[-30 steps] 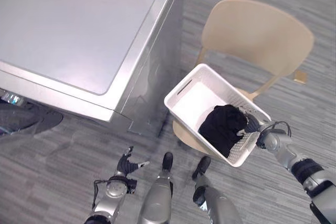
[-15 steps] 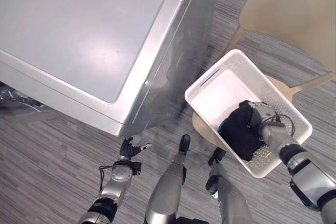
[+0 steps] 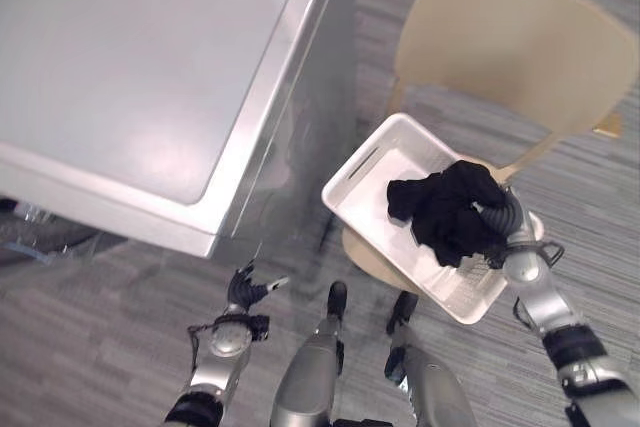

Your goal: Grab the laundry basket,head to the washer,open it,put in the laundry and shut it.

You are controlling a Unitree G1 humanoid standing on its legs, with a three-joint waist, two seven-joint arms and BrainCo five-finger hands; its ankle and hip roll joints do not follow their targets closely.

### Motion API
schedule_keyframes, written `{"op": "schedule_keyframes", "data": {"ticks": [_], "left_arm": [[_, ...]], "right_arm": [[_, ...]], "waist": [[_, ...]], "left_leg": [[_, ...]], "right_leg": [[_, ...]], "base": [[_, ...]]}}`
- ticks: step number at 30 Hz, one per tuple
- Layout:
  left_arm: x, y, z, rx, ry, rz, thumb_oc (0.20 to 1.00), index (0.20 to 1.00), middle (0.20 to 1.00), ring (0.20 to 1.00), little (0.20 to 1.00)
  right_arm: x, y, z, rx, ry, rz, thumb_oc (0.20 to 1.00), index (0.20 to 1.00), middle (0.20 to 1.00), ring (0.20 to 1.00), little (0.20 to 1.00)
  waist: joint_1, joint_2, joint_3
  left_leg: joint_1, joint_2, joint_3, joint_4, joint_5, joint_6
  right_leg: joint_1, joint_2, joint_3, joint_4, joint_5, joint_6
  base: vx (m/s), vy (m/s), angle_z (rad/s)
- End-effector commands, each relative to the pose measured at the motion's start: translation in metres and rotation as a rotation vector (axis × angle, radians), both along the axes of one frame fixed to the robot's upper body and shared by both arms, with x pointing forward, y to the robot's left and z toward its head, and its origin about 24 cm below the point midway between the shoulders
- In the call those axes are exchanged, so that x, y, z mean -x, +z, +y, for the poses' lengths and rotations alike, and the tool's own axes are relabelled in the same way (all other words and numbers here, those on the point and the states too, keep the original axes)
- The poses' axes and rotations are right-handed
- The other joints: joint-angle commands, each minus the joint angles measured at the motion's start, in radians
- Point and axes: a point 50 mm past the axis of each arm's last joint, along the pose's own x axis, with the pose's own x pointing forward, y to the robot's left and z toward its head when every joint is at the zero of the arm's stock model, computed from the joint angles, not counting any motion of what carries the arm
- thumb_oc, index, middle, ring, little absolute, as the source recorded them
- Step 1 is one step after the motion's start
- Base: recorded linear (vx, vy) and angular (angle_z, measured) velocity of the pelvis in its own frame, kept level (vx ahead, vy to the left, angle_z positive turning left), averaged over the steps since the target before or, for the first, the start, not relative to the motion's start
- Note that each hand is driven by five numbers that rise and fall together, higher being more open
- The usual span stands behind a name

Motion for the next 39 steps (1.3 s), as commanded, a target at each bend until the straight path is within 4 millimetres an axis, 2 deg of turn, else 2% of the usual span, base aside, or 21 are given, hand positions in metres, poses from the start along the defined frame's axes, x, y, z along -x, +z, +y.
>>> {"op": "schedule_keyframes", "data": {"ticks": [1,3,9,10,11,13,15,16,18,19,20,24,25,26,28,29,31,32,33,37,39], "left_arm": [[0.012,-0.002,0.011,-0.041,-0.027,0.023,1.000,1.000,1.000,1.000,1.000],[0.019,-0.003,0.017,-0.043,-0.020,0.039,1.000,1.000,1.000,1.000,1.000],[0.032,-0.003,0.019,-0.056,-0.056,0.051,1.000,1.000,1.000,1.000,1.000],[0.030,-0.003,0.018,-0.066,-0.075,0.048,1.000,1.000,1.000,1.000,1.000],[0.031,-0.003,0.017,-0.066,-0.075,0.048,1.000,1.000,1.000,1.000,1.000],[0.021,0.005,0.014,-0.095,-0.123,0.013,1.000,1.000,1.000,1.000,1.000],[0.020,0.006,0.014,-0.100,-0.135,0.009,1.000,1.000,1.000,1.000,1.000],[0.017,0.008,0.012,-0.118,-0.161,0.000,1.000,1.000,1.000,1.000,1.000],[0.010,0.014,0.007,-0.127,-0.190,-0.035,1.000,1.000,1.000,1.000,1.000],[0.010,0.015,0.007,-0.128,-0.190,-0.036,1.000,1.000,1.000,1.000,1.000],[0.004,0.019,0.002,-0.127,-0.199,-0.065,1.000,1.000,1.000,1.000,1.000],[-0.002,0.025,-0.009,-0.111,-0.234,-0.106,1.000,1.000,1.000,1.000,1.000],[-0.011,0.032,-0.021,-0.096,-0.265,-0.149,1.000,1.000,1.000,1.000,1.000],[-0.014,0.038,-0.027,-0.091,-0.297,-0.178,1.000,1.000,1.000,1.000,1.000],[-0.017,0.045,-0.032,-0.090,-0.334,-0.211,1.000,1.000,1.000,1.000,1.000],[-0.019,0.054,-0.040,-0.105,-0.409,-0.246,1.000,1.000,1.000,1.000,1.000],[-0.022,0.064,-0.050,-0.115,-0.474,-0.297,1.000,1.000,1.000,1.000,1.000],[-0.022,0.065,-0.050,-0.115,-0.473,-0.297,1.000,1.000,1.000,1.000,1.000],[-0.027,0.071,-0.062,-0.122,-0.525,-0.329,1.000,1.000,1.000,1.000,1.000],[-0.034,0.087,-0.078,-0.193,-0.623,-0.401,1.000,1.000,1.000,1.000,1.000],[-0.043,0.100,-0.095,-0.244,-0.711,-0.466,1.000,1.000,1.000,1.000,1.000]], "right_arm": [[0.008,0.010,0.008,-0.162,0.123,-0.071,0.200,0.200,0.200,0.200,0.200],[0.015,0.012,0.021,-0.294,0.220,-0.079,0.200,0.200,0.200,0.200,0.200],[0.031,0.018,0.048,-0.410,0.420,-0.080,0.200,0.200,0.200,0.200,0.200],[0.036,0.017,0.052,-0.431,0.455,-0.073,0.200,0.200,0.200,0.200,0.200],[0.036,0.017,0.052,-0.431,0.455,-0.072,0.200,0.200,0.200,0.200,0.200],[0.043,0.016,0.052,-0.414,0.481,-0.072,0.200,0.200,0.200,0.200,0.200],[0.045,0.016,0.051,-0.404,0.479,-0.069,0.200,0.200,0.200,0.200,0.200],[0.047,0.013,0.049,-0.385,0.467,-0.063,0.200,0.200,0.200,0.200,0.200],[0.044,0.016,0.054,-0.384,0.483,-0.072,0.200,0.200,0.200,0.200,0.200],[0.044,0.016,0.054,-0.384,0.483,-0.072,0.200,0.200,0.200,0.200,0.200],[0.036,0.022,0.059,-0.381,0.503,-0.092,0.200,0.200,0.200,0.200,0.200],[0.030,0.032,0.060,-0.360,0.529,-0.112,0.200,0.200,0.200,0.200,0.200],[0.027,0.034,0.056,-0.330,0.518,-0.112,0.200,0.200,0.200,0.200,0.200],[0.026,0.035,0.056,-0.328,0.525,-0.109,0.200,0.200,0.200,0.200,0.200],[0.026,0.036,0.057,-0.339,0.541,-0.106,0.200,0.200,0.200,0.200,0.200],[0.029,0.037,0.060,-0.377,0.570,-0.098,0.200,0.200,0.200,0.200,0.200],[0.029,0.040,0.067,-0.418,0.612,-0.105,0.200,0.200,0.200,0.200,0.200],[0.029,0.040,0.067,-0.418,0.613,-0.106,0.200,0.200,0.200,0.200,0.200],[0.028,0.041,0.075,-0.440,0.638,-0.098,0.200,0.200,0.200,0.200,0.200],[0.025,0.049,0.087,-0.478,0.688,-0.118,0.200,0.200,0.200,0.200,0.200],[0.022,0.060,0.100,-0.483,0.741,-0.149,0.200,0.200,0.200,0.200,0.200]], "waist": [[-0.014,-0.024,-0.131],[-0.022,-0.031,-0.155],[-0.014,-0.029,-0.179],[-0.032,-0.022,-0.175],[-0.031,-0.022,-0.175],[-0.049,-0.005,-0.181],[-0.047,0.000,-0.191],[-0.036,0.001,-0.214],[-0.019,-0.002,-0.229],[-0.021,-0.003,-0.227],[0.003,0.007,-0.226],[0.003,0.034,-0.210],[-0.020,0.032,-0.186],[-0.033,0.029,-0.182],[-0.045,0.021,-0.179],[-0.065,0.007,-0.181],[-0.086,-0.011,-0.188],[-0.087,-0.011,-0.188],[-0.108,-0.008,-0.203],[-0.111,-0.012,-0.233],[-0.116,-0.013,-0.262]], "left_leg": [[0.018,0.012,-0.008,-0.036,-0.041,-0.009],[0.049,0.017,0.017,-0.027,-0.060,-0.004],[0.138,0.028,0.079,-0.011,-0.093,0.013],[0.140,0.026,0.061,-0.007,-0.087,0.019],[0.140,0.026,0.061,-0.007,-0.087,0.019],[0.108,0.022,0.005,0.017,-0.065,0.025],[0.092,0.024,-0.012,0.021,-0.056,0.024],[0.051,0.018,-0.062,0.026,-0.031,0.019],[0.004,0.020,-0.099,0.016,0.017,-0.009],[0.006,0.019,-0.102,0.015,0.017,-0.009],[-0.054,0.035,-0.107,0.001,0.084,-0.055],[-0.110,0.047,-0.124,-0.047,0.141,-0.092],[-0.131,0.053,-0.022,-0.039,0.102,-0.081],[-0.130,0.064,0.034,-0.011,0.080,-0.067],[-0.124,0.071,0.065,0.054,0.053,-0.056],[-0.093,0.071,0.083,0.140,-0.015,-0.047],[-0.042,0.076,0.088,0.224,-0.114,-0.041],[-0.045,0.076,0.087,0.225,-0.113,-0.041],[0.038,0.086,0.083,0.191,-0.128,-0.044],[0.076,0.062,0.062,0.118,-0.121,-0.043],[0.119,0.051,0.059,0.043,-0.118,-0.039]], "right_leg": [[0.067,-0.029,-0.007,0.071,-0.157,0.112],[0.088,-0.032,0.005,0.070,-0.156,0.119],[0.115,-0.044,0.048,0.146,-0.170,0.134],[0.102,-0.038,0.120,0.213,-0.173,0.145],[0.101,-0.038,0.121,0.215,-0.174,0.146],[0.101,-0.006,0.233,0.326,-0.214,0.142],[0.107,0.000,0.248,0.347,-0.220,0.135],[0.141,0.011,0.287,0.379,-0.233,0.130],[0.210,0.039,0.318,0.287,-0.316,0.099],[0.215,0.037,0.315,0.282,-0.315,0.099],[0.238,0.055,0.298,0.188,-0.330,0.074],[0.244,0.096,0.271,0.086,-0.322,0.049],[0.222,0.078,0.225,0.074,-0.298,0.055],[0.208,0.068,0.199,0.065,-0.280,0.058],[0.193,0.057,0.172,0.058,-0.260,0.061],[0.182,0.035,0.133,0.052,-0.245,0.055],[0.173,0.009,0.107,0.048,-0.229,0.051],[0.171,0.009,0.106,0.048,-0.228,0.051],[0.168,0.011,0.089,0.046,-0.223,0.052],[0.176,0.009,0.082,0.032,-0.201,0.066],[0.186,0.005,0.081,0.027,-0.195,0.076]], "base": [[0.05,0.086,-0.33],[0.03,0.117,-0.37],[-0.03,0.081,-0.48],[-0.08,0.007,-0.43],[-0.13,0.001,0.08],[-0.20,-0.070,0.68],[-0.18,-0.141,0.72],[-0.21,-0.232,0.76],[-0.20,-0.234,0.99],[-0.30,-0.277,1.28],[-0.32,-0.236,0.88],[-0.32,-0.183,0.39],[-0.40,-0.035,0.76],[-0.40,-0.034,0.88],[-0.25,-0.053,1.23],[-0.28,-0.046,1.33],[-0.16,0.015,1.03],[-0.06,0.081,0.74],[0.02,0.117,0.49],[0.03,0.127,0.33],[0.04,0.166,0.15]]}}
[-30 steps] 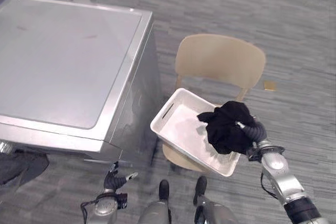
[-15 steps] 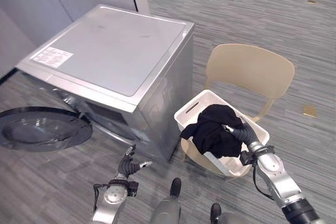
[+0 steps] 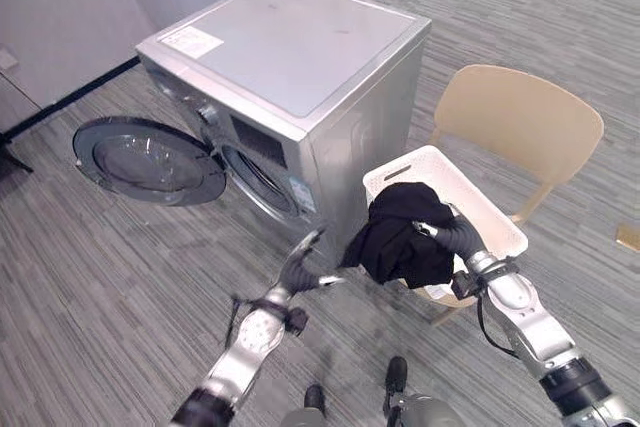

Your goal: Grab the laundry basket,head to the washer,open it,put in the laundry and shut it.

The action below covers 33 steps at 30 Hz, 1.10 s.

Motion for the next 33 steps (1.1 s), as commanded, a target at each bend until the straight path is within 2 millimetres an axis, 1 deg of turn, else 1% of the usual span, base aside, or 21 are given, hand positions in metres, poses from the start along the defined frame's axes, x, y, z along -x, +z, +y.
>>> {"op": "schedule_keyframes", "data": {"ticks": [1,5,7,8,10,11,12,13,14,16,17,18,21,22,23,25,27,28,29,30,33], "left_arm": [[-0.006,0.020,-0.002,-0.099,-0.073,-0.144,1.000,1.000,1.000,1.000,1.000],[-0.020,0.046,-0.019,-0.227,-0.153,-0.311,1.000,1.000,1.000,1.000,1.000],[-0.026,0.056,-0.030,-0.302,-0.193,-0.386,1.000,1.000,1.000,1.000,1.000],[-0.027,0.056,-0.030,-0.303,-0.193,-0.388,1.000,1.000,1.000,1.000,1.000],[-0.036,0.064,-0.046,-0.372,-0.213,-0.463,1.000,1.000,1.000,1.000,1.000],[-0.038,0.064,-0.050,-0.377,-0.210,-0.475,0.944,0.944,0.944,0.944,0.944],[-0.038,0.064,-0.050,-0.377,-0.209,-0.476,0.736,0.736,0.736,0.736,0.736],[-0.040,0.066,-0.051,-0.373,-0.198,-0.485,0.200,0.200,0.200,0.200,0.200],[-0.041,0.068,-0.053,-0.344,-0.180,-0.491,0.200,0.200,0.200,0.200,0.200],[-0.041,0.070,-0.053,-0.330,-0.168,-0.495,0.200,0.200,0.200,0.200,0.200],[-0.041,0.070,-0.050,-0.314,-0.149,-0.492,0.200,0.200,0.200,0.200,0.200],[-0.040,0.069,-0.048,-0.302,-0.132,-0.485,0.200,0.200,0.200,0.200,0.200],[-0.035,0.059,-0.031,-0.230,-0.053,-0.416,0.200,0.200,0.200,0.200,0.200],[-0.035,0.059,-0.030,-0.230,-0.052,-0.415,0.200,0.200,0.200,0.200,0.200],[-0.033,0.052,-0.019,-0.195,-0.004,-0.368,0.200,0.200,0.200,0.200,0.200],[-0.031,0.049,-0.013,-0.180,0.021,-0.345,0.200,0.200,0.200,0.200,0.200],[-0.025,0.040,0.003,-0.137,0.087,-0.290,0.200,0.200,0.200,0.200,0.200],[-0.018,0.032,0.020,-0.110,0.150,-0.243,0.200,0.200,0.200,0.200,0.200],[-0.015,0.028,0.026,-0.095,0.173,-0.220,0.200,0.200,0.200,0.200,0.200],[-0.015,0.028,0.026,-0.094,0.173,-0.219,0.200,0.200,0.200,0.200,0.200],[0.003,0.003,0.055,-0.005,0.316,-0.077,0.200,0.200,0.200,0.200,0.200]], "right_arm": [[-0.002,0.039,0.029,-0.145,0.118,-0.159,0.200,0.200,0.200,0.200,0.200],[-0.008,0.047,0.045,-0.107,0.170,-0.181,0.200,0.200,0.200,0.200,0.200],[-0.012,0.044,0.053,-0.115,0.183,-0.153,0.200,0.200,0.200,0.200,0.200],[-0.012,0.044,0.053,-0.115,0.182,-0.154,0.200,0.200,0.200,0.200,0.200],[-0.014,0.038,0.069,-0.169,0.218,-0.096,0.200,0.200,0.200,0.200,0.200],[-0.013,0.037,0.076,-0.192,0.235,-0.078,0.200,0.200,0.200,0.200,0.200],[-0.013,0.037,0.076,-0.192,0.235,-0.078,0.200,0.200,0.200,0.200,0.200],[-0.012,0.035,0.080,-0.211,0.245,-0.060,0.200,0.200,0.200,0.200,0.200],[-0.009,0.032,0.088,-0.257,0.272,-0.023,0.200,0.200,0.200,0.200,0.200],[-0.008,0.030,0.091,-0.271,0.287,-0.007,0.200,0.200,0.200,0.200,0.200],[-0.005,0.028,0.094,-0.282,0.301,0.010,0.511,0.511,0.511,0.511,0.511],[-0.003,0.027,0.095,-0.283,0.316,0.019,1.000,1.000,1.000,1.000,1.000],[0.003,0.019,0.094,-0.246,0.347,0.044,1.000,1.000,1.000,1.000,1.000],[0.003,0.019,0.094,-0.246,0.347,0.045,1.000,1.000,1.000,1.000,1.000],[0.003,0.018,0.087,-0.211,0.331,0.037,1.000,1.000,1.000,1.000,1.000],[0.003,0.017,0.083,-0.191,0.319,0.031,1.000,1.000,1.000,1.000,1.000],[0.004,0.018,0.067,-0.112,0.274,-0.020,1.000,1.000,1.000,1.000,1.000],[0.005,0.022,0.046,-0.012,0.213,-0.086,1.000,1.000,1.000,1.000,1.000],[0.008,0.021,0.038,0.024,0.187,-0.100,1.000,1.000,1.000,1.000,1.000],[0.008,0.021,0.038,0.025,0.187,-0.099,1.000,1.000,1.000,1.000,1.000],[0.017,0.011,0.002,0.133,0.070,-0.099,1.000,1.000,1.000,1.000,1.000]], "waist": [[0.006,-0.042,-0.080],[0.004,-0.048,-0.099],[0.003,-0.048,-0.106],[0.004,-0.048,-0.105],[-0.002,-0.049,-0.116],[-0.004,-0.049,-0.119],[-0.004,-0.049,-0.119],[-0.005,-0.048,-0.121],[-0.008,-0.045,-0.122],[-0.009,-0.045,-0.122],[-0.009,-0.044,-0.122],[-0.009,-0.043,-0.121],[-0.004,-0.043,-0.125],[-0.005,-0.043,-0.125],[-0.003,-0.042,-0.128],[-0.003,-0.040,-0.129],[-0.003,-0.039,-0.133],[-0.003,-0.039,-0.134],[-0.004,-0.038,-0.135],[-0.004,-0.038,-0.136],[-0.006,-0.033,-0.136]], "left_leg": [[-0.082,-0.050,-0.003,0.044,-0.023,0.009],[-0.036,-0.055,0.008,-0.002,-0.021,0.017],[-0.020,-0.057,0.016,-0.016,-0.019,0.019],[-0.018,-0.057,0.017,-0.018,-0.019,0.019],[0.001,-0.058,0.025,-0.030,-0.021,0.024],[0.005,-0.058,0.029,-0.033,-0.021,0.025],[0.006,-0.058,0.029,-0.033,-0.021,0.025],[0.009,-0.059,0.031,-0.036,-0.021,0.025],[0.013,-0.059,0.033,-0.039,-0.022,0.026],[0.014,-0.059,0.036,-0.039,-0.021,0.026],[0.016,-0.058,0.037,-0.039,-0.021,0.026],[0.019,-0.059,0.037,-0.039,-0.021,0.026],[0.027,-0.057,0.039,-0.039,-0.021,0.024],[0.027,-0.057,0.039,-0.039,-0.021,0.024],[0.030,-0.056,0.041,-0.039,-0.019,0.023],[0.032,-0.055,0.043,-0.039,-0.018,0.022],[0.032,-0.054,0.041,-0.039,-0.016,0.021],[0.032,-0.053,0.042,-0.039,-0.015,0.020],[0.031,-0.052,0.041,-0.039,-0.014,0.020],[0.031,-0.052,0.041,-0.039,-0.014,0.019],[0.028,-0.049,0.040,-0.039,-0.008,0.018]], "right_leg": [[0.106,-0.065,0.010,-0.005,-0.140,0.112],[0.112,-0.070,0.019,0.005,-0.136,0.124],[0.116,-0.071,0.026,0.006,-0.133,0.127],[0.116,-0.071,0.026,0.006,-0.133,0.128],[0.120,-0.071,0.036,0.007,-0.131,0.133],[0.121,-0.070,0.040,0.007,-0.129,0.134],[0.121,-0.070,0.041,0.007,-0.129,0.134],[0.123,-0.070,0.044,0.005,-0.127,0.135],[0.124,-0.070,0.049,0.002,-0.124,0.135],[0.126,-0.070,0.050,0.001,-0.123,0.136],[0.127,-0.071,0.051,-0.001,-0.122,0.136],[0.129,-0.071,0.052,-0.002,-0.121,0.136],[0.142,-0.071,0.049,-0.014,-0.115,0.136],[0.143,-0.071,0.049,-0.015,-0.115,0.136],[0.149,-0.071,0.048,-0.021,-0.112,0.136],[0.152,-0.071,0.047,-0.023,-0.112,0.136],[0.157,-0.070,0.047,-0.031,-0.110,0.136],[0.158,-0.068,0.048,-0.034,-0.109,0.135],[0.158,-0.068,0.048,-0.035,-0.109,0.136],[0.158,-0.068,0.048,-0.035,-0.109,0.136],[0.156,-0.065,0.045,-0.036,-0.109,0.134]], "base": [[0.01,0.131,-0.03],[0.00,0.084,-0.07],[-0.01,0.054,0.00],[0.00,0.000,0.00],[0.00,0.032,-0.04],[0.00,0.024,-0.09],[0.00,0.010,-0.15],[-0.01,0.010,-0.23],[-0.01,0.006,-0.19],[-0.01,-0.002,-0.08],[-0.01,-0.008,-0.08],[-0.01,-0.017,-0.11],[-0.01,-0.029,-0.15],[0.00,-0.023,-0.07],[0.00,0.000,0.00],[0.00,0.000,0.00],[-0.01,-0.022,0.00],[-0.02,-0.043,0.01],[-0.01,-0.035,0.01],[0.00,0.000,0.00],[-0.02,-0.045,-0.01]]}}
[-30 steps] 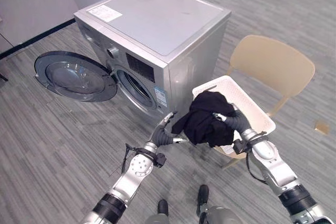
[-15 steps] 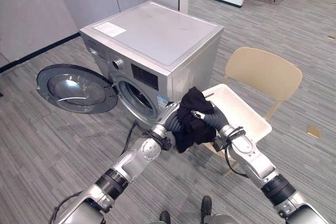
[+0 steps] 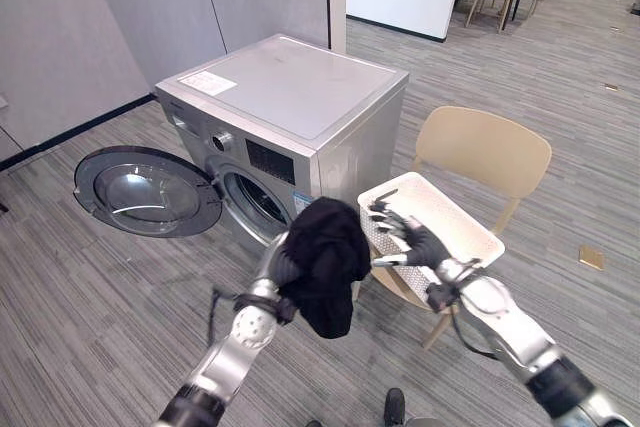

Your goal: Grab the laundry basket,head to the washer,open it,put in the laundry and shut it.

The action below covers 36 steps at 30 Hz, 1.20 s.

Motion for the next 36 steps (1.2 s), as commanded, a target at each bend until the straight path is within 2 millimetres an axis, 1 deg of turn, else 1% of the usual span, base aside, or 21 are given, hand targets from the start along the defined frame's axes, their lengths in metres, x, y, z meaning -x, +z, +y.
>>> {"op": "schedule_keyframes", "data": {"ticks": [1,2,3,4,5,6,7,8,13,15,18,21,22,23,24,26,28,31,33,35,36], "left_arm": [[-0.008,0.010,0.016,0.165,0.100,-0.058,0.200,0.200,0.200,0.200,0.200],[0.000,0.001,0.027,0.185,0.149,-0.019,0.200,0.200,0.200,0.200,0.200],[0.020,-0.017,0.051,0.195,0.254,0.065,0.200,0.200,0.200,0.200,0.200],[0.020,-0.017,0.051,0.195,0.254,0.065,0.200,0.200,0.200,0.200,0.200],[0.040,-0.033,0.072,0.187,0.341,0.146,0.200,0.200,0.200,0.200,0.200],[0.040,-0.033,0.072,0.187,0.341,0.147,0.200,0.200,0.200,0.200,0.200],[0.061,-0.048,0.084,0.234,0.430,0.216,0.200,0.200,0.200,0.200,0.200],[0.061,-0.048,0.084,0.234,0.430,0.217,0.200,0.200,0.200,0.200,0.200],[0.097,-0.078,0.096,0.363,0.600,0.347,0.200,0.200,0.200,0.200,0.200],[0.095,-0.084,0.093,0.370,0.608,0.375,0.200,0.200,0.200,0.200,0.200],[0.082,-0.083,0.088,0.373,0.587,0.366,0.200,0.200,0.200,0.200,0.200],[0.065,-0.077,0.079,0.355,0.525,0.342,0.200,0.200,0.200,0.200,0.200],[0.065,-0.077,0.079,0.355,0.525,0.342,0.200,0.200,0.200,0.200,0.200],[0.061,-0.075,0.076,0.351,0.507,0.336,0.200,0.200,0.200,0.200,0.200],[0.056,-0.072,0.073,0.340,0.479,0.327,0.200,0.200,0.200,0.200,0.200],[0.052,-0.069,0.073,0.331,0.459,0.322,0.200,0.200,0.200,0.200,0.200],[0.053,-0.070,0.073,0.329,0.453,0.328,0.200,0.200,0.200,0.200,0.200],[0.057,-0.071,0.078,0.290,0.455,0.342,0.200,0.200,0.200,0.200,0.200],[0.055,-0.068,0.081,0.270,0.448,0.336,0.200,0.200,0.200,0.200,0.200],[0.049,-0.061,0.085,0.242,0.439,0.311,0.200,0.200,0.200,0.200,0.200],[0.046,-0.059,0.084,0.240,0.431,0.301,0.200,0.200,0.200,0.200,0.200]], "right_arm": [[0.004,0.015,-0.021,0.060,-0.067,-0.142,1.000,1.000,1.000,1.000,1.000],[0.008,0.008,-0.032,0.078,-0.103,-0.113,1.000,1.000,1.000,1.000,1.000],[0.019,-0.009,-0.055,0.118,-0.183,-0.045,1.000,1.000,1.000,1.000,1.000],[0.019,-0.009,-0.055,0.118,-0.183,-0.045,1.000,1.000,1.000,1.000,1.000],[0.030,-0.026,-0.077,0.172,-0.259,0.024,1.000,1.000,1.000,1.000,1.000],[0.030,-0.026,-0.077,0.173,-0.259,0.025,1.000,1.000,1.000,1.000,1.000],[0.041,-0.043,-0.096,0.239,-0.336,0.099,1.000,1.000,1.000,1.000,1.000],[0.042,-0.044,-0.096,0.239,-0.336,0.100,1.000,1.000,1.000,1.000,1.000],[0.063,-0.087,-0.123,0.353,-0.475,0.271,1.000,1.000,1.000,1.000,1.000],[0.061,-0.098,-0.125,0.373,-0.509,0.308,1.000,1.000,1.000,1.000,1.000],[0.054,-0.102,-0.120,0.367,-0.521,0.310,1.000,1.000,1.000,1.000,1.000],[0.051,-0.107,-0.116,0.385,-0.519,0.324,1.000,1.000,1.000,1.000,1.000],[0.051,-0.107,-0.116,0.385,-0.519,0.324,1.000,1.000,1.000,1.000,1.000],[0.051,-0.108,-0.116,0.394,-0.524,0.331,1.000,1.000,1.000,1.000,1.000],[0.052,-0.112,-0.116,0.406,-0.525,0.346,1.000,1.000,1.000,1.000,1.000],[0.051,-0.114,-0.114,0.411,-0.523,0.352,1.000,1.000,1.000,1.000,1.000],[0.051,-0.115,-0.112,0.414,-0.514,0.359,1.000,1.000,1.000,1.000,1.000],[0.048,-0.120,-0.101,0.409,-0.483,0.374,1.000,1.000,1.000,1.000,1.000],[0.046,-0.121,-0.090,0.374,-0.463,0.374,1.000,1.000,1.000,1.000,1.000],[0.041,-0.119,-0.083,0.351,-0.449,0.361,1.000,1.000,1.000,1.000,1.000],[0.040,-0.119,-0.081,0.346,-0.442,0.358,1.000,1.000,1.000,1.000,1.000]], "waist": [[0.016,-0.006,-0.028],[0.014,-0.004,-0.027],[0.012,0.000,-0.025],[0.012,0.000,-0.025],[0.010,0.004,-0.019],[0.010,0.005,-0.020],[0.011,0.009,-0.011],[0.011,0.009,-0.012],[0.024,0.009,0.027],[0.035,0.004,0.064],[0.056,-0.005,0.106],[0.059,-0.008,0.115],[0.058,-0.008,0.114],[0.053,-0.007,0.112],[0.041,-0.009,0.111],[0.024,-0.012,0.105],[0.026,-0.012,0.103],[0.041,-0.035,0.099],[0.051,-0.047,0.100],[0.046,-0.056,0.113],[0.034,-0.055,0.120]], "left_leg": [[-0.025,0.007,-0.038,-0.001,-0.041,-0.021],[-0.025,0.008,-0.038,-0.001,-0.040,-0.021],[-0.022,0.008,-0.039,-0.001,-0.039,-0.022],[-0.022,0.008,-0.039,-0.001,-0.039,-0.022],[-0.021,0.009,-0.040,-0.001,-0.036,-0.023],[-0.020,0.009,-0.041,-0.001,-0.037,-0.023],[-0.021,0.010,-0.045,-0.001,-0.034,-0.022],[-0.020,0.011,-0.045,-0.001,-0.034,-0.023],[-0.046,0.012,-0.066,0.014,-0.021,-0.022],[-0.104,0.009,-0.081,0.061,-0.019,-0.025],[-0.187,0.009,-0.088,0.119,-0.010,-0.033],[-0.240,0.025,-0.016,0.150,-0.012,-0.032],[-0.241,0.025,-0.016,0.150,-0.012,-0.032],[-0.236,0.040,0.037,0.160,-0.036,-0.036],[-0.242,0.066,0.156,0.178,-0.044,-0.030],[-0.225,0.091,0.256,0.178,-0.058,-0.027],[-0.224,0.089,0.254,0.185,-0.062,-0.022],[-0.233,0.072,0.244,0.211,-0.092,0.000],[-0.219,0.049,0.223,0.202,-0.112,0.022],[-0.205,0.025,0.198,0.196,-0.131,0.041],[-0.192,0.014,0.177,0.187,-0.137,0.048]], "right_leg": [[0.105,-0.014,-0.027,0.001,-0.154,0.093],[0.107,-0.013,-0.027,0.001,-0.155,0.092],[0.109,-0.011,-0.026,0.000,-0.158,0.090],[0.109,-0.011,-0.026,0.000,-0.158,0.090],[0.110,-0.009,-0.028,0.001,-0.161,0.088],[0.110,-0.009,-0.029,0.001,-0.161,0.088],[0.109,-0.006,-0.032,0.001,-0.165,0.085],[0.110,-0.006,-0.032,0.001,-0.165,0.085],[0.104,-0.002,-0.042,0.005,-0.174,0.076],[0.082,-0.007,-0.063,0.009,-0.171,0.071],[0.051,-0.024,-0.110,0.022,-0.168,0.068],[0.032,-0.050,-0.208,0.040,-0.180,0.068],[0.032,-0.050,-0.208,0.040,-0.180,0.068],[0.043,-0.056,-0.233,0.042,-0.199,0.074],[0.049,-0.074,-0.291,0.045,-0.201,0.075],[0.056,-0.091,-0.351,0.056,-0.201,0.079],[0.062,-0.094,-0.359,0.059,-0.201,0.080],[0.097,-0.120,-0.373,0.094,-0.211,0.093],[0.091,-0.142,-0.362,0.176,-0.220,0.098],[0.037,-0.153,-0.296,0.285,-0.216,0.111],[-0.003,-0.130,-0.229,0.325,-0.220,0.108]], "base": [[-0.01,-0.056,0.00],[0.01,-0.067,0.00],[0.00,-0.052,-0.02],[0.01,-0.066,-0.04],[0.01,-0.033,-0.05],[0.01,-0.061,-0.06],[0.00,-0.029,-0.03],[-0.01,-0.043,-0.01],[-0.05,-0.044,0.07],[-0.17,-0.048,0.29],[-0.14,-0.023,0.46],[-0.10,-0.009,1.08],[0.05,0.016,0.77],[0.06,0.048,0.80],[0.07,0.083,0.86],[0.02,0.118,1.72],[0.12,0.136,1.10],[0.22,0.238,0.46],[0.22,0.212,0.36],[0.22,0.180,0.26],[0.15,0.123,0.41]]}}
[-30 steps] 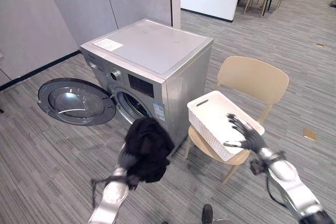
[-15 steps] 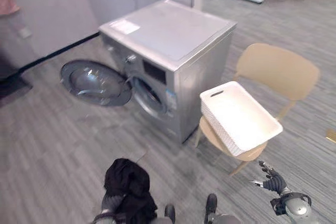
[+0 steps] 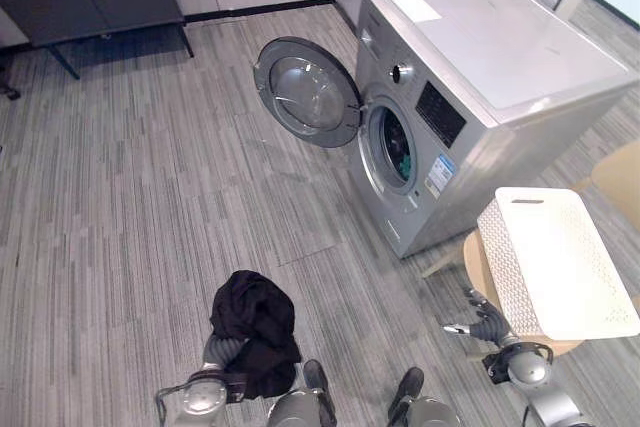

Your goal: Grab the laundry basket,head to the washer,open it,put in the laundry and shut it.

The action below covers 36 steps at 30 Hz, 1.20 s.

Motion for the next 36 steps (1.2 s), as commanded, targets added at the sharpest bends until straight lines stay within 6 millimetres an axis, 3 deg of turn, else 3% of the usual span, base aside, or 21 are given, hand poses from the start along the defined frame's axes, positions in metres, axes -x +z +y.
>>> {"op": "schedule_keyframes", "data": {"ticks": [1,2,3,4,5,7,12,15,16,17,18,19,21,23,26,28,31,34,36], "left_arm": [[-0.034,0.032,0.007,-0.073,-0.043,-0.171,0.200,0.200,0.200,0.200,0.200],[-0.038,0.035,0.004,-0.064,-0.046,-0.194,0.200,0.200,0.200,0.200,0.200],[-0.038,0.035,0.004,-0.064,-0.046,-0.194,0.200,0.200,0.200,0.200,0.200],[-0.040,0.036,0.001,-0.056,-0.053,-0.203,0.200,0.200,0.200,0.200,0.200],[-0.042,0.036,-0.002,-0.051,-0.059,-0.207,0.200,0.200,0.200,0.200,0.200],[-0.043,0.036,-0.006,-0.040,-0.069,-0.208,0.200,0.200,0.200,0.200,0.200],[-0.048,0.034,-0.017,-0.014,-0.101,-0.207,0.200,0.200,0.200,0.200,0.200],[-0.044,0.028,-0.027,0.000,-0.148,-0.188,0.200,0.200,0.200,0.200,0.200],[-0.044,0.027,-0.030,0.003,-0.162,-0.184,0.200,0.200,0.200,0.200,0.200],[-0.044,0.027,-0.030,0.003,-0.162,-0.184,0.200,0.200,0.200,0.200,0.200],[-0.042,0.026,-0.032,0.013,-0.172,-0.176,0.200,0.200,0.200,0.200,0.200],[-0.042,0.025,-0.032,0.013,-0.174,-0.171,0.200,0.200,0.200,0.200,0.200],[-0.043,0.024,-0.033,0.018,-0.166,-0.169,0.200,0.200,0.200,0.200,0.200],[-0.043,0.023,-0.033,0.020,-0.164,-0.164,0.200,0.200,0.200,0.200,0.200],[-0.044,0.023,-0.033,0.010,-0.177,-0.159,0.200,0.200,0.200,0.200,0.200],[-0.045,0.024,-0.031,-0.003,-0.173,-0.161,0.200,0.200,0.200,0.200,0.200],[-0.044,0.023,-0.034,0.005,-0.172,-0.157,0.200,0.200,0.200,0.200,0.200],[-0.042,0.022,-0.038,0.017,-0.194,-0.152,0.200,0.200,0.200,0.200,0.200],[-0.044,0.024,-0.039,0.007,-0.230,-0.153,0.200,0.200,0.200,0.200,0.200]], "right_arm": [[-0.020,0.016,0.003,-0.003,0.022,-0.092,1.000,1.000,1.000,1.000,1.000],[-0.022,0.016,0.006,-0.011,0.032,-0.092,1.000,1.000,1.000,1.000,1.000],[-0.022,0.016,0.006,-0.011,0.032,-0.092,1.000,1.000,1.000,1.000,1.000],[-0.024,0.018,0.009,-0.030,0.035,-0.103,1.000,1.000,1.000,1.000,1.000],[-0.024,0.018,0.010,-0.040,0.036,-0.105,1.000,1.000,1.000,1.000,1.000],[-0.023,0.018,0.010,-0.060,0.029,-0.102,1.000,1.000,1.000,1.000,1.000],[-0.020,0.015,0.013,-0.071,0.045,-0.081,1.000,1.000,1.000,1.000,1.000],[-0.011,0.008,0.010,-0.067,0.046,-0.046,1.000,1.000,1.000,1.000,1.000],[-0.008,0.006,0.007,-0.056,0.041,-0.039,1.000,1.000,1.000,1.000,1.000],[-0.009,0.006,0.007,-0.057,0.041,-0.039,1.000,1.000,1.000,1.000,1.000],[-0.007,0.004,0.003,-0.045,0.038,-0.022,1.000,1.000,1.000,1.000,1.000],[-0.006,0.003,0.002,-0.045,0.035,-0.020,1.000,1.000,1.000,1.000,1.000],[-0.005,0.002,-0.002,-0.036,0.021,-0.011,1.000,1.000,1.000,1.000,1.000],[-0.005,0.002,-0.004,-0.029,0.016,-0.008,1.000,1.000,1.000,1.000,1.000],[-0.006,0.002,-0.010,-0.011,-0.005,-0.005,1.000,1.000,1.000,1.000,1.000],[-0.002,-0.001,-0.017,0.014,-0.035,0.010,1.000,1.000,1.000,1.000,1.000],[0.000,-0.005,-0.020,0.027,-0.047,0.026,1.000,1.000,1.000,1.000,1.000],[0.004,-0.007,-0.021,0.028,-0.047,0.036,1.000,1.000,1.000,1.000,1.000],[0.005,-0.008,-0.018,0.020,-0.049,0.042,1.000,1.000,1.000,1.000,1.000]], "waist": [[-0.006,-0.006,0.025],[-0.023,0.005,0.032],[-0.023,0.006,0.033],[-0.032,0.015,0.041],[-0.040,0.013,0.049],[-0.056,0.013,0.060],[-0.085,0.009,0.068],[-0.100,0.013,0.044],[-0.112,0.019,0.034],[-0.115,0.016,0.032],[-0.130,0.023,0.024],[-0.135,0.018,0.022],[-0.130,0.002,0.022],[-0.124,-0.007,0.023],[-0.109,-0.028,0.026],[-0.077,-0.025,0.036],[-0.063,-0.019,0.031],[-0.074,-0.004,0.010],[-0.078,-0.006,0.001]], "left_leg": [[0.047,-0.003,-0.077,-0.017,-0.054,-0.022],[0.081,-0.024,-0.119,-0.047,-0.060,-0.016],[0.083,-0.024,-0.118,-0.049,-0.060,-0.016],[0.116,-0.037,-0.157,-0.076,-0.066,-0.010],[0.119,-0.047,-0.169,-0.083,-0.048,-0.003],[0.151,-0.070,-0.214,-0.094,-0.064,0.002],[0.234,-0.103,-0.304,-0.102,-0.115,-0.006],[0.280,-0.106,-0.341,-0.068,-0.159,-0.025],[0.283,-0.091,-0.339,-0.035,-0.153,-0.050],[0.279,-0.094,-0.341,-0.035,-0.149,-0.049],[0.248,-0.054,-0.300,0.117,-0.099,-0.094],[0.218,-0.030,-0.276,0.207,-0.058,-0.110],[0.142,0.016,-0.220,0.310,-0.039,-0.104],[0.101,0.026,-0.203,0.313,-0.056,-0.091],[0.040,0.029,-0.229,0.192,-0.074,-0.075],[-0.045,0.057,-0.380,0.011,0.094,-0.124],[-0.068,0.064,-0.499,-0.051,0.142,-0.142],[-0.028,0.072,-0.504,-0.085,0.120,-0.144],[-0.023,0.048,-0.473,-0.020,0.083,-0.128]], "right_leg": [[0.050,0.079,0.127,0.115,-0.145,0.037],[-0.011,0.134,0.233,0.132,-0.168,0.036],[-0.011,0.134,0.234,0.133,-0.170,0.036],[-0.062,0.169,0.278,0.123,-0.167,0.023],[-0.096,0.187,0.298,0.102,-0.132,0.012],[-0.154,0.221,0.339,0.063,-0.091,0.020],[-0.228,0.216,0.307,-0.053,-0.012,0.048],[-0.168,0.216,0.308,-0.077,-0.008,0.025],[-0.149,0.218,0.306,-0.077,-0.010,0.017],[-0.151,0.215,0.306,-0.079,-0.007,0.017],[-0.094,0.218,0.290,-0.092,-0.018,-0.001],[-0.061,0.228,0.296,-0.104,-0.029,-0.015],[-0.011,0.229,0.304,-0.122,-0.057,-0.034],[0.009,0.223,0.313,-0.128,-0.067,-0.034],[0.041,0.210,0.346,-0.132,-0.086,-0.023],[0.090,0.231,0.418,-0.129,-0.125,-0.027],[0.107,0.239,0.479,-0.106,-0.147,-0.025],[0.121,0.234,0.508,-0.097,-0.166,-0.010],[0.128,0.201,0.553,-0.085,-0.169,0.005]], "base": [[0.27,0.165,0.36],[0.21,0.107,0.46],[0.39,0.155,0.88],[0.21,0.052,1.02],[0.30,0.066,0.85],[0.21,0.026,0.63],[0.32,-0.031,0.64],[0.44,-0.135,0.63],[0.24,-0.119,0.78],[0.29,-0.154,0.84],[0.28,-0.142,1.21],[0.37,-0.186,1.15],[0.25,-0.098,0.39],[0.16,-0.017,-0.47],[0.25,0.055,-0.48],[0.45,0.204,-0.96],[0.30,0.217,-1.05],[0.26,0.276,-0.77],[0.27,0.369,-0.81]]}}
